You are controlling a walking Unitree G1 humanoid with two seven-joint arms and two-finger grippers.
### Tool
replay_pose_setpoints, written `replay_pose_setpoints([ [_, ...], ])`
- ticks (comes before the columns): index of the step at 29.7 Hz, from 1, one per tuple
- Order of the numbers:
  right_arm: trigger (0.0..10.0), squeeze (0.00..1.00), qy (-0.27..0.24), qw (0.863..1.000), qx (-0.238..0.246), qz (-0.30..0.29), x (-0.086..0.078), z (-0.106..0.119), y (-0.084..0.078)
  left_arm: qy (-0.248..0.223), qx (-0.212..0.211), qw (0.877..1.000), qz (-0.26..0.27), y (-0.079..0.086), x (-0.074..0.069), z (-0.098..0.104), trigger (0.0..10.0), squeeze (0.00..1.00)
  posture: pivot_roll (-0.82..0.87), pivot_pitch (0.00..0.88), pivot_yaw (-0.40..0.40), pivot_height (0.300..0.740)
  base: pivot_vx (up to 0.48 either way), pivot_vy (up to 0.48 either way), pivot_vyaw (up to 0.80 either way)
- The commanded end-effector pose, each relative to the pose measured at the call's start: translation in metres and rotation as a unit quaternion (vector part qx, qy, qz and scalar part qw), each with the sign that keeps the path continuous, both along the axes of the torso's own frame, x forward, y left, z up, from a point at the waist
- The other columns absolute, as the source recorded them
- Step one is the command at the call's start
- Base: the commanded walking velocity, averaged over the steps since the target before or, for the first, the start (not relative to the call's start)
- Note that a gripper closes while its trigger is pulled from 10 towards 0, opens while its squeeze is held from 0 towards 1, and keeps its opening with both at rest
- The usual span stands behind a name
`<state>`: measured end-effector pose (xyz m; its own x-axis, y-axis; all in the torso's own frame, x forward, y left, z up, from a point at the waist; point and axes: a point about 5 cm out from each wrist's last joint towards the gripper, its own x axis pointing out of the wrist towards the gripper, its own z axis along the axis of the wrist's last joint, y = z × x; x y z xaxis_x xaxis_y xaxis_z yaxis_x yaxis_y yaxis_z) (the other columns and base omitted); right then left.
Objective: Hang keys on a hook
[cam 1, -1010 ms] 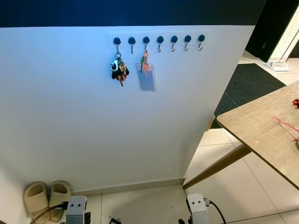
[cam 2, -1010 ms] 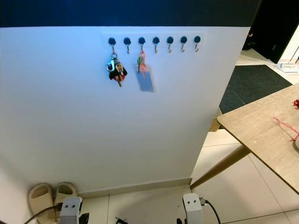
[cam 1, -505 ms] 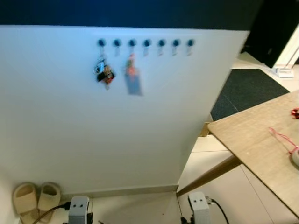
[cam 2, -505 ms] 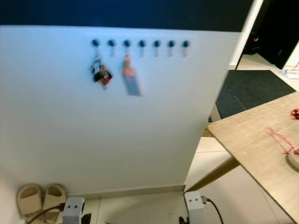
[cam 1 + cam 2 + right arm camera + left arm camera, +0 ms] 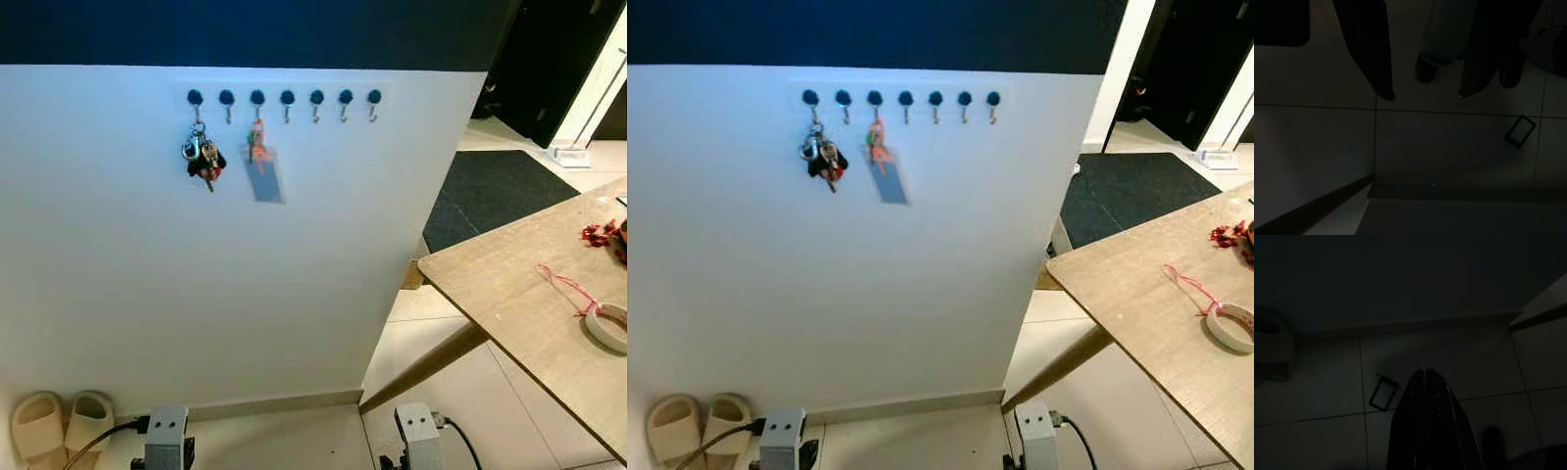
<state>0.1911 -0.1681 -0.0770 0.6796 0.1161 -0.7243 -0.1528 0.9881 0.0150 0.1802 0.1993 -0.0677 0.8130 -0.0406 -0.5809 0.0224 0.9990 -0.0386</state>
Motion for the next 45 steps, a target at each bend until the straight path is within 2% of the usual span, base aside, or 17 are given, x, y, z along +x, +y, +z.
replay_pose_setpoints([
  [1,10.0,0.0,0.007,1.0,-0.004,-0.006,0.0,0.0,-0.004,0.003,-0.001,1.0,-0.007,-0.006,0.002,-0.001,10.0,0.0,0.03,0.002,-0.036,0.74,0.0,0.0,0.0],
  [9,10.0,0.0,0.006,1.0,-0.003,-0.013,0.0,0.0,-0.003,-0.004,0.002,1.0,-0.008,-0.002,0.01,0.004,10.0,0.0,0.01,0.002,-0.003,0.74,0.0,0.0,0.0],
  [19,10.0,0.0,0.006,1.0,-0.004,-0.013,0.002,0.0,-0.003,-0.005,0.009,1.0,-0.006,0.003,0.008,0.004,10.0,0.0,0.02,0.0,0.009,0.74,0.0,0.0,0.0],
  [32,10.0,0.0,0.005,1.0,-0.004,-0.013,0.004,0.001,-0.003,-0.001,0.012,1.0,0.026,0.01,0.006,0.004,10.0,0.0,0.01,0.0,0.005,0.74,0.0,0.0,0.0],
  [45,10.0,0.0,0.007,1.0,-0.017,-0.017,0.006,0.003,-0.013,0.0,0.01,1.0,0.03,0.01,0.008,0.004,10.0,0.0,0.0,0.0,-0.009,0.74,0.0,0.0,0.0],
])
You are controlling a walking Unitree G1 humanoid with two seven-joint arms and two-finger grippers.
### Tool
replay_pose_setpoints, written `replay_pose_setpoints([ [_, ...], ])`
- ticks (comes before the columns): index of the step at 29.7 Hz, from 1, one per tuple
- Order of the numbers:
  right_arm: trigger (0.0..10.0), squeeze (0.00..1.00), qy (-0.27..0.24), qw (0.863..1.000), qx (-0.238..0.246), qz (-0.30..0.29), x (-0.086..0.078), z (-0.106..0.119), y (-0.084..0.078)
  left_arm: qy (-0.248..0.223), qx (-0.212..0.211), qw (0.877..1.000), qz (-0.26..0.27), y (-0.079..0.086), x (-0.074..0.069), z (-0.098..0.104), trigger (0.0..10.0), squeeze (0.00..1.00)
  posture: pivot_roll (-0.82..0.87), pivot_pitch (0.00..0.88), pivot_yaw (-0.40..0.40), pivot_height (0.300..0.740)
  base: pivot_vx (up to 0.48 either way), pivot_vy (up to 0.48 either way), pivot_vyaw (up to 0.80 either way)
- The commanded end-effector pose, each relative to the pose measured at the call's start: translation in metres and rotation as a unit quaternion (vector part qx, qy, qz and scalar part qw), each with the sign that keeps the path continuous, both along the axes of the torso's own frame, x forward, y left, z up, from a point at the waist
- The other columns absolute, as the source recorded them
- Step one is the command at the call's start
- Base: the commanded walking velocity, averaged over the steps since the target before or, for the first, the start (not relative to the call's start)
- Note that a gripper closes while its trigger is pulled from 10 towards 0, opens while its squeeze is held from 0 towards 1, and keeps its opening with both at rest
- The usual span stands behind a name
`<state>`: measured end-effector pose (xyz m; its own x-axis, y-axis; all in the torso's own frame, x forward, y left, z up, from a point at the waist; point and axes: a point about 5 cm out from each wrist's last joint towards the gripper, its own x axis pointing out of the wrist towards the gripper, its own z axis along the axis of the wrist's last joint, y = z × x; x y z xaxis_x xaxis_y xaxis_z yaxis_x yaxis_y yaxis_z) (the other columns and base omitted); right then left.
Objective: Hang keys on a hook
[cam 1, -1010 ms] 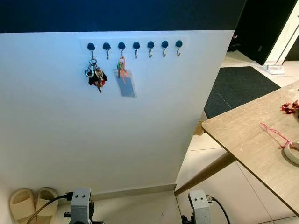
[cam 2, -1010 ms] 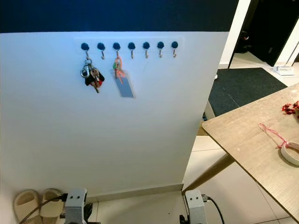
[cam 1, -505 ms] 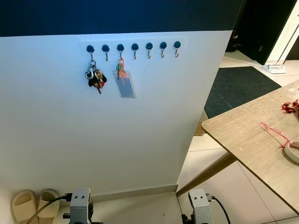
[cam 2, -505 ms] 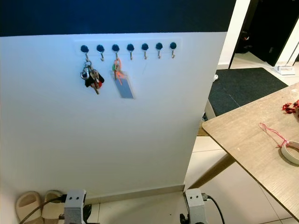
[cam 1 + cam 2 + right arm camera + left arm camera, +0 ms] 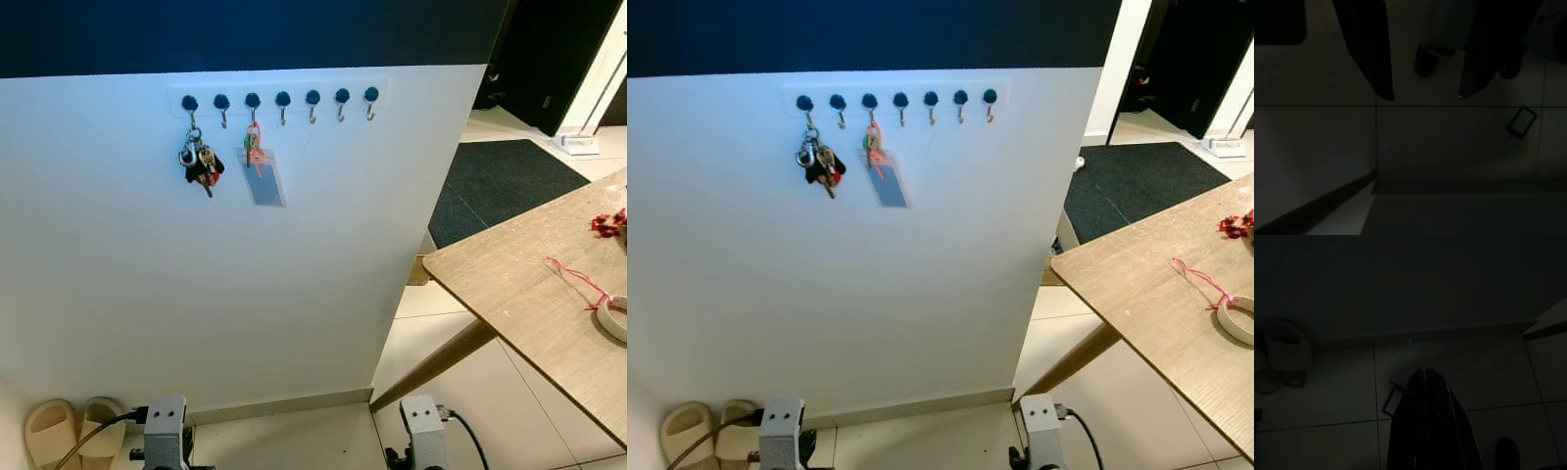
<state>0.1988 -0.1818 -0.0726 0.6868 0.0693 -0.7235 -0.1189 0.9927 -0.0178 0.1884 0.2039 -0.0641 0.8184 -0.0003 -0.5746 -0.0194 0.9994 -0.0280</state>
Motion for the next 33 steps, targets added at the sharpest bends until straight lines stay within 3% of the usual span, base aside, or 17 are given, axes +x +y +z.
replay_pose_setpoints([
  [1,10.0,0.0,0.01,1.0,-0.001,0.0,-0.002,-0.002,0.0,0.004,0.004,1.0,0.009,0.005,-0.001,0.0,10.0,0.0,0.0,0.0,-0.009,0.74,0.0,0.0,0.0],
  [15,10.0,0.0,0.015,1.0,-0.005,0.006,-0.006,-0.005,0.009,0.021,0.031,0.999,0.027,0.011,-0.001,-0.001,10.0,0.0,0.04,0.0,-0.01,0.74,0.0,0.0,0.0],
  [27,10.0,0.0,0.011,1.0,0.006,0.017,-0.014,-0.008,0.01,0.011,0.064,0.998,-0.028,0.005,-0.006,-0.002,10.0,0.0,0.05,0.008,-0.028,0.74,0.0,0.0,0.0],
  [33,10.0,0.0,0.011,1.0,0.012,0.013,-0.014,-0.008,0.014,0.015,0.075,0.997,-0.019,0.009,-0.007,-0.002,10.0,0.0,0.05,0.006,-0.027,0.74,0.0,0.0,0.0],
])
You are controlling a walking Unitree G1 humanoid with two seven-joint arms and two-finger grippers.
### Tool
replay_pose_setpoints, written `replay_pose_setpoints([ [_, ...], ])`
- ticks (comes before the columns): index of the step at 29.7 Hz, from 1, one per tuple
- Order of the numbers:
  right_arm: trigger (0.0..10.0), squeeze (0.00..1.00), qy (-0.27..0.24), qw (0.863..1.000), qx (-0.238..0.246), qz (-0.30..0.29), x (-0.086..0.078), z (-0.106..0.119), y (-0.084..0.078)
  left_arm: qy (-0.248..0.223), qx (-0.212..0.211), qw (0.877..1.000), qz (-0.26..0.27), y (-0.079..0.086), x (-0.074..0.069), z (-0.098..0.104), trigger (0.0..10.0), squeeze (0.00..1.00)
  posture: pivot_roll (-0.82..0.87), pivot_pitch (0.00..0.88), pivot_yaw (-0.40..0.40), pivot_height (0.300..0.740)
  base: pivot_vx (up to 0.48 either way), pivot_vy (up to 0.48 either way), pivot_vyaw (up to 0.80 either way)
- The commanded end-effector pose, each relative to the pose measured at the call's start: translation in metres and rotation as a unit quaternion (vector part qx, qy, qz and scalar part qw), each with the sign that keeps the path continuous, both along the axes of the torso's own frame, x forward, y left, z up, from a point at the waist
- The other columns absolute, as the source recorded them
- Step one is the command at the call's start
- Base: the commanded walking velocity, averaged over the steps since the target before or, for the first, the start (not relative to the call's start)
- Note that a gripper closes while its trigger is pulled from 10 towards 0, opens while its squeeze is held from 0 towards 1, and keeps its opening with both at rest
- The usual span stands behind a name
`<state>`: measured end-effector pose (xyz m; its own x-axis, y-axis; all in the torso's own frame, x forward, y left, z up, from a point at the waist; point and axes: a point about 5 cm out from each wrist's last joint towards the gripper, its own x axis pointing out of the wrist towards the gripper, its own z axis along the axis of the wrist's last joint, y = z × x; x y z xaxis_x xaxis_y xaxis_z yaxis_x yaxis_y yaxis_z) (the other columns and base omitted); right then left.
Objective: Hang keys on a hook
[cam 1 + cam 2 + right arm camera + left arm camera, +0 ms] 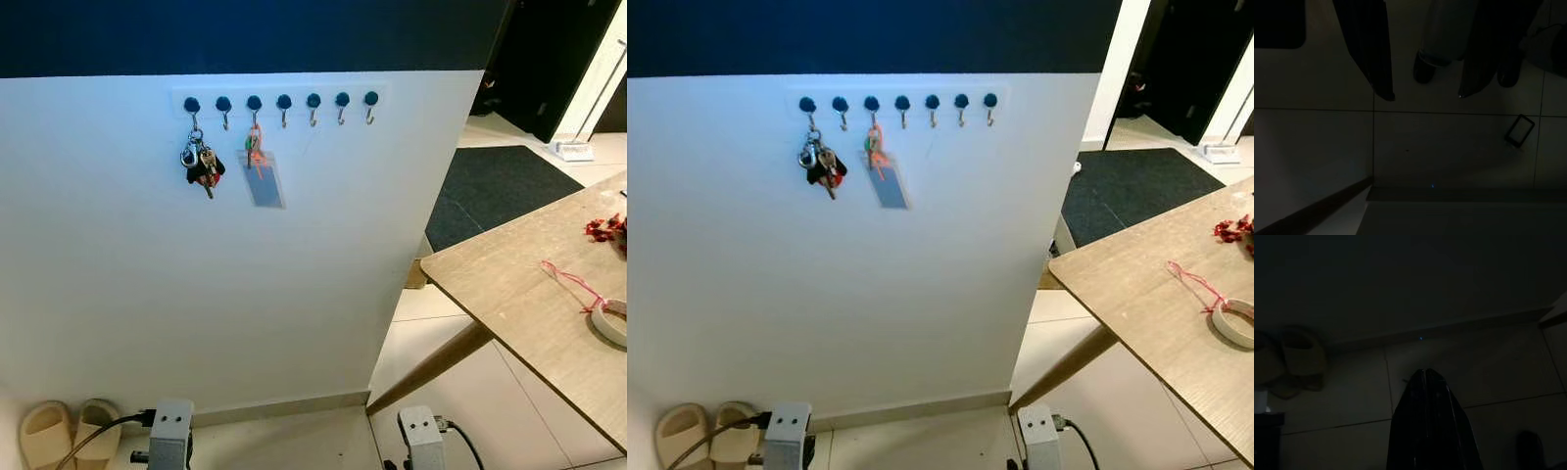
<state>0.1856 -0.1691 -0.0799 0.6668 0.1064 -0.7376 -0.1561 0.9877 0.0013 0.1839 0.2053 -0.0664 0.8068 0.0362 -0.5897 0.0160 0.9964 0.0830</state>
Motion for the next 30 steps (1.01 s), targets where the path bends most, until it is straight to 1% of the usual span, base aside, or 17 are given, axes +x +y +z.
replay_pose_setpoints([
  [1,10.0,0.0,-0.001,1.0,0.004,-0.006,0.0,0.0,0.001,0.004,0.019,1.0,-0.001,0.008,-0.002,0.0,10.0,0.0,0.05,0.006,-0.027,0.74,0.0,0.0,0.0],
  [4,10.0,0.0,-0.001,1.0,0.008,-0.01,0.0,0.0,0.002,0.004,0.013,1.0,0.007,0.01,-0.001,0.001,10.0,0.0,0.07,0.005,-0.033,0.74,0.0,0.0,0.0],
  [5,10.0,0.0,0.0,1.0,0.009,-0.014,0.0,0.0,0.001,0.011,-0.003,1.0,0.008,0.009,0.0,0.0,10.0,0.0,0.07,0.008,-0.033,0.74,0.0,0.0,0.0],
  [6,10.0,0.0,0.0,1.0,0.009,-0.014,0.0,0.0,0.001,0.011,-0.003,1.0,0.008,0.009,0.0,0.0,10.0,0.0,0.07,0.008,-0.033,0.74,0.0,0.0,0.0],
  [10,10.0,0.0,0.0,0.998,0.013,-0.057,-0.001,0.0,-0.007,0.017,0.016,1.0,-0.017,0.008,0.001,0.0,10.0,0.0,0.07,0.011,-0.033,0.74,0.0,0.0,0.0],
  [13,10.0,0.0,0.0,0.998,0.009,-0.068,-0.001,0.0,-0.011,0.029,-0.006,0.999,-0.013,0.006,-0.005,-0.004,10.0,0.0,0.06,0.016,-0.023,0.74,0.0,0.0,0.0],
  [14,10.0,0.0,0.0,0.998,0.009,-0.068,-0.001,0.0,-0.011,0.029,-0.006,0.999,-0.013,0.006,-0.005,-0.004,10.0,0.0,0.06,0.016,-0.023,0.74,0.0,0.0,0.0],
  [15,10.0,0.0,-0.001,0.998,0.009,-0.069,-0.002,0.0,-0.012,0.027,-0.005,0.999,-0.026,0.003,-0.008,-0.005,10.0,0.0,0.06,0.017,-0.025,0.74,0.0,0.0,0.0],
  [18,10.0,0.0,-0.001,0.998,0.011,-0.066,-0.004,-0.001,-0.012,0.021,-0.01,0.999,-0.024,0.0,-0.009,-0.005,10.0,0.0,0.07,0.018,-0.032,0.74,0.0,0.0,0.0],
  [22,10.0,0.0,-0.009,0.998,0.022,-0.051,-0.005,0.0,-0.011,-0.006,-0.043,0.999,0.005,-0.007,-0.004,-0.002,10.0,0.0,0.08,0.025,-0.053,0.74,0.0,0.0,0.0],
  [26,10.0,0.0,-0.011,0.999,0.026,-0.042,-0.004,0.0,-0.008,-0.011,-0.048,0.999,0.001,-0.011,-0.002,-0.001,10.0,0.0,0.08,0.025,-0.061,0.74,0.0,0.0,0.0],
  [27,10.0,0.0,-0.012,0.999,0.028,-0.037,-0.003,0.001,-0.006,-0.012,-0.051,0.999,-0.006,-0.015,-0.001,-0.001,10.0,0.0,0.07,0.027,-0.066,0.74,0.0,0.0,0.0],
  [30,10.0,0.0,-0.012,0.999,0.029,-0.036,0.0,0.002,-0.005,-0.014,-0.057,0.998,-0.003,-0.017,-0.002,-0.001,10.0,0.0,0.08,0.029,-0.068,0.74,0.0,0.0,0.0],
])
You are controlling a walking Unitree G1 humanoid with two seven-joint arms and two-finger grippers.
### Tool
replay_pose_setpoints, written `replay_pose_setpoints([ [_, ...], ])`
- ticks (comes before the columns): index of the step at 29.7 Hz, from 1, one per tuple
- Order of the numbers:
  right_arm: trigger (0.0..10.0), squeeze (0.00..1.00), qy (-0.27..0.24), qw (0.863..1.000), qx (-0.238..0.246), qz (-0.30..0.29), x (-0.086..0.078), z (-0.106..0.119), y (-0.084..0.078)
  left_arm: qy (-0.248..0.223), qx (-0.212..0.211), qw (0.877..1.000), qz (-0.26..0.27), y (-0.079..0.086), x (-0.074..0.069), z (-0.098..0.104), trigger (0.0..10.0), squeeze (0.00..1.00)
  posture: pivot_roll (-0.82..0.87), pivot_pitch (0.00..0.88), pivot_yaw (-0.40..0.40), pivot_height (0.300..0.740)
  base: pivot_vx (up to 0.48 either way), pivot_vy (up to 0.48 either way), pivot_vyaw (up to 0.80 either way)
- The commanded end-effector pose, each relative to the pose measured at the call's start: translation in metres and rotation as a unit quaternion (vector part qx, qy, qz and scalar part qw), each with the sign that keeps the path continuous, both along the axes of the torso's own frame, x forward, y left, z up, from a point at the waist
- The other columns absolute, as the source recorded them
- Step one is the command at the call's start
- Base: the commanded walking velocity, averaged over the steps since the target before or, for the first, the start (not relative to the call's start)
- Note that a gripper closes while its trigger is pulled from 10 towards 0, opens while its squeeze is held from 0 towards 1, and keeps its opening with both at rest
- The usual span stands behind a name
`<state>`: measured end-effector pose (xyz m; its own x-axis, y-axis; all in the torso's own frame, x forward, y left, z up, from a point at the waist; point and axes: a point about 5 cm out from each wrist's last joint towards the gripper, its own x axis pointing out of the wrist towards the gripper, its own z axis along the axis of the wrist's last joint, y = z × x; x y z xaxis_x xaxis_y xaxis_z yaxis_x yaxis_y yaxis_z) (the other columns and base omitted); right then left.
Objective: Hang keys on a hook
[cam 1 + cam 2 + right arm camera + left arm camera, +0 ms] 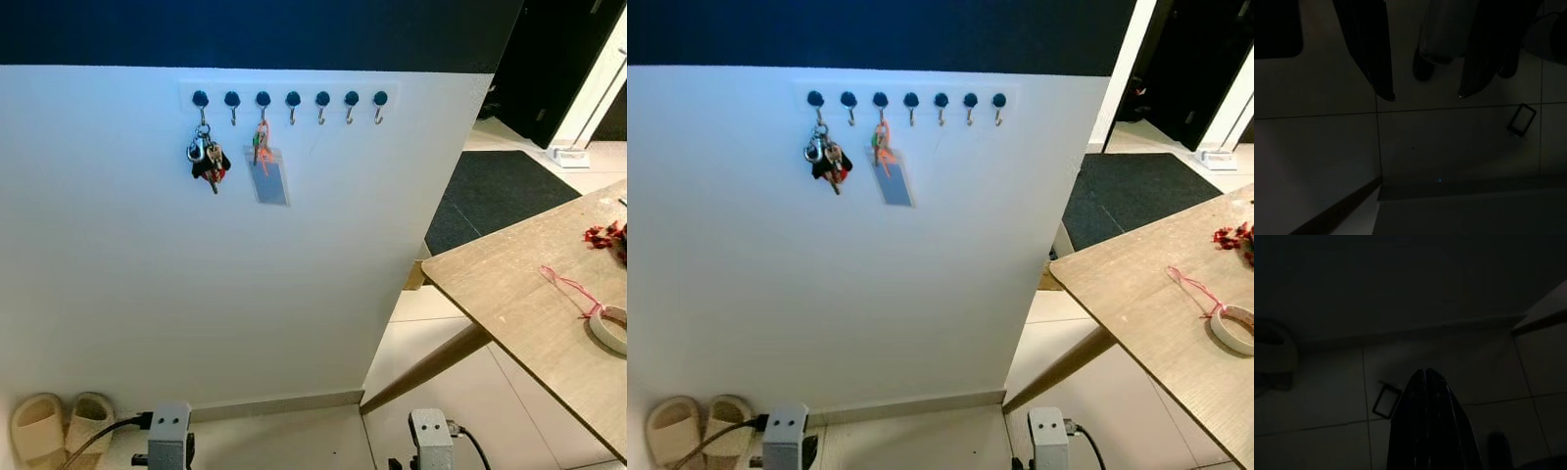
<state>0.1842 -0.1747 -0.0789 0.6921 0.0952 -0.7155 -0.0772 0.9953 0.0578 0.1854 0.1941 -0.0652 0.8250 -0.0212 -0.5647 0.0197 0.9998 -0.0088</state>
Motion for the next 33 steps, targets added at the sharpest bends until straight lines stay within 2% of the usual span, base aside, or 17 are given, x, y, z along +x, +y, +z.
replay_pose_setpoints([
  [1,10.0,0.0,0.0,1.0,-0.001,0.005,0.002,0.001,0.001,0.0,-0.011,1.0,-0.001,-0.006,-0.004,-0.002,10.0,0.0,0.08,0.03,-0.068,0.74,0.0,0.0,0.0],
  [13,10.0,0.0,0.005,1.0,-0.005,0.011,0.003,0.001,-0.002,0.001,-0.001,1.0,-0.011,-0.005,-0.011,-0.003,10.0,0.0,0.08,0.012,-0.08,0.74,0.0,0.0,0.0],
  [21,10.0,0.0,0.002,1.0,-0.002,0.01,0.004,0.001,0.003,-0.006,-0.019,1.0,-0.021,-0.008,-0.002,0.001,10.0,0.0,0.07,0.006,-0.064,0.74,0.0,0.0,0.0],
  [28,10.0,0.0,0.009,1.0,-0.002,0.0,0.0,-0.001,0.005,0.0,-0.019,0.999,-0.029,-0.007,0.001,0.001,10.0,0.0,0.06,0.004,-0.045,0.74,0.0,0.0,0.0],
  [33,10.0,0.0,0.012,1.0,-0.006,0.021,-0.002,-0.002,0.007,-0.001,-0.024,0.999,-0.03,-0.008,0.003,0.002,10.0,0.0,0.06,0.006,-0.046,0.74,0.0,0.0,0.0],
])
